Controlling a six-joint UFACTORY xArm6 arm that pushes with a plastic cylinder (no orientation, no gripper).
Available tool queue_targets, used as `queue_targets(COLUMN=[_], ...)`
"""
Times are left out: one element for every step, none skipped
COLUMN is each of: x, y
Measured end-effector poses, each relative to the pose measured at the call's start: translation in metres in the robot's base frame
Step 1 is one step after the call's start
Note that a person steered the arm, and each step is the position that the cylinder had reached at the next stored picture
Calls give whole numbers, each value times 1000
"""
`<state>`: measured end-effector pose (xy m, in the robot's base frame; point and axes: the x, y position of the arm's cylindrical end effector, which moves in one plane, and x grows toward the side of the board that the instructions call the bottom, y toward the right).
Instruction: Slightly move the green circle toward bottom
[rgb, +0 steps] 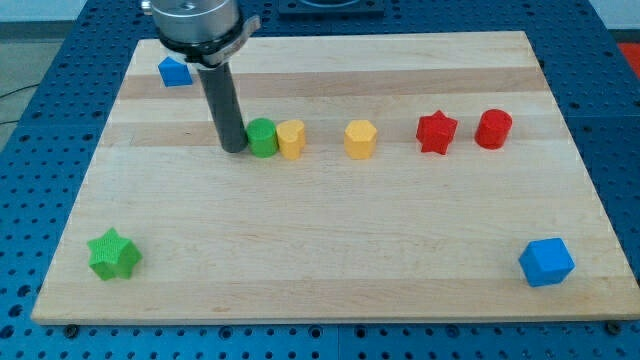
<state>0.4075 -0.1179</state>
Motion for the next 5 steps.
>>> queue_targets(x=[0,15,-6,-45,-48], y=[5,2,-23,-13,7])
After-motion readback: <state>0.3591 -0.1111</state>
